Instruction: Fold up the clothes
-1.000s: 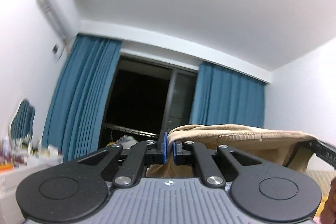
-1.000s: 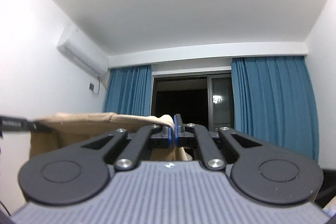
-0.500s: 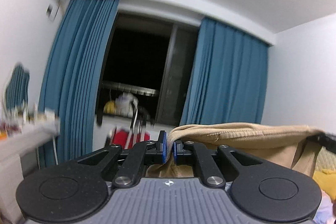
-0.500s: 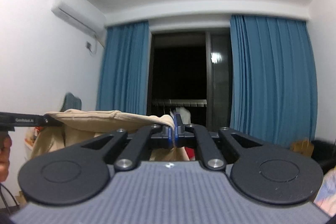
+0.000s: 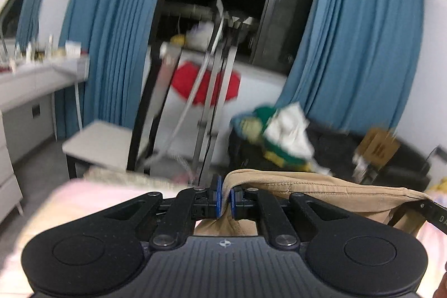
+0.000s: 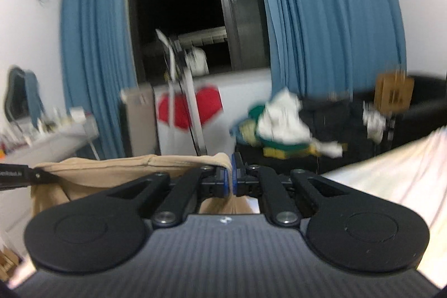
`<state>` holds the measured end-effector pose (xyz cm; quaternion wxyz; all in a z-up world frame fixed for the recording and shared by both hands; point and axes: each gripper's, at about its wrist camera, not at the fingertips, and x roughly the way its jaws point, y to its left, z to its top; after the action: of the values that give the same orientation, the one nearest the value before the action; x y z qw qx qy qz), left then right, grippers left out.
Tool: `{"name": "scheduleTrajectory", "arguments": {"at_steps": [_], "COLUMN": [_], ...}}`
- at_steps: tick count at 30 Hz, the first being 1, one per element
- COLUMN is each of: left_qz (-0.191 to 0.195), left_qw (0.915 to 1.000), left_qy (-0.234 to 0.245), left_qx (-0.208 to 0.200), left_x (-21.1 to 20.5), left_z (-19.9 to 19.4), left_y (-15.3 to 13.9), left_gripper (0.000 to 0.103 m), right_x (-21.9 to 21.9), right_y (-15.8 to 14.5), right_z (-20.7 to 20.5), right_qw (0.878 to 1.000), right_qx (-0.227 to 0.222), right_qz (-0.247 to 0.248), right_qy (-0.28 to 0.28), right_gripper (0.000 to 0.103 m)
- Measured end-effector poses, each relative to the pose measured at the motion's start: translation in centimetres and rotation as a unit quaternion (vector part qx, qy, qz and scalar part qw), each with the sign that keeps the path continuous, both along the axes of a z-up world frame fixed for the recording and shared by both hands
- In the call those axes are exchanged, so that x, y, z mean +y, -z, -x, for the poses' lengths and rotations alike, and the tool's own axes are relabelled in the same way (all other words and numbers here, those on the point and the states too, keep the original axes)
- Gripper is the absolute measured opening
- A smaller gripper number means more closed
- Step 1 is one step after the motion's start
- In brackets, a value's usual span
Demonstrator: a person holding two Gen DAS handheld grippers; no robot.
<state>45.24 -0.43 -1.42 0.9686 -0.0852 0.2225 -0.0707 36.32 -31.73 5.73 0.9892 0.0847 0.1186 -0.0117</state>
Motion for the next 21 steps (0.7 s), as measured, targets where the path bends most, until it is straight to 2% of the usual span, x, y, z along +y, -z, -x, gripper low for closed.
{"name": "scheduleTrajectory", "arguments": {"at_steps": [3,5,9,11,12,13,14,15,16,17,19,21], "left_qz": [-0.011,-0.011,0.010,0.010,0.009,0.008,0.007,0.006,0.005,0.003,0.005,0.019], "left_qw": [0.9994,0.9983,0.9944,0.9942,0.9944,0.9946,0.9948,0.9950,0.9952,0.9954,0.9957,0.9959], "left_qy": [-0.001,-0.003,-0.011,-0.007,-0.004,-0.001,0.002,0.005,0.008,0.011,0.016,0.018], "left_qx": [0.033,0.058,0.105,0.107,0.105,0.103,0.101,0.099,0.098,0.096,0.092,0.087], "left_x": [-0.4,-0.6,0.1,0.5,0.8,1.0,1.2,1.5,1.7,1.9,2.8,4.5], "left_z": [-4.2,-6.0,-9.1,-8.4,-7.7,-7.0,-6.3,-5.6,-4.9,-4.2,-2.1,1.7], "left_y": [6.9,10.8,15.7,15.3,14.6,14.0,13.3,12.7,12.0,11.4,9.8,7.2], "left_gripper": [0.007,0.008,0.012,0.020,0.026,0.048,0.065,0.070,0.078,0.081,0.081,0.083], "right_x": [-0.1,-0.3,-0.4,-0.5,-0.6,-0.6,-0.7,-0.7,-0.8,-0.6,-0.3,0.0], "right_y": [5.4,8.0,12.4,13.0,13.2,13.2,13.1,12.8,12.5,11.9,10.6,9.3], "right_z": [-5.1,-7.5,-9.8,-9.9,-10.0,-9.8,-9.7,-9.5,-9.0,-8.2,-6.1,-3.8], "right_qw": [0.999,0.998,0.994,0.993,0.992,0.990,0.988,0.987,0.986,0.985,0.984,0.983], "right_qx": [0.041,0.062,0.106,0.116,0.122,0.131,0.140,0.146,0.147,0.144,0.143,0.139], "right_qz": [0.000,0.003,0.000,-0.017,-0.026,-0.035,-0.043,-0.051,-0.059,-0.063,-0.069,-0.078], "right_qy": [-0.004,-0.010,-0.020,-0.027,-0.033,-0.038,-0.043,-0.051,-0.060,-0.070,-0.083,-0.091], "right_gripper": [0.006,0.006,0.007,0.008,0.013,0.016,0.036,0.061,0.071,0.080,0.079,0.079]}}
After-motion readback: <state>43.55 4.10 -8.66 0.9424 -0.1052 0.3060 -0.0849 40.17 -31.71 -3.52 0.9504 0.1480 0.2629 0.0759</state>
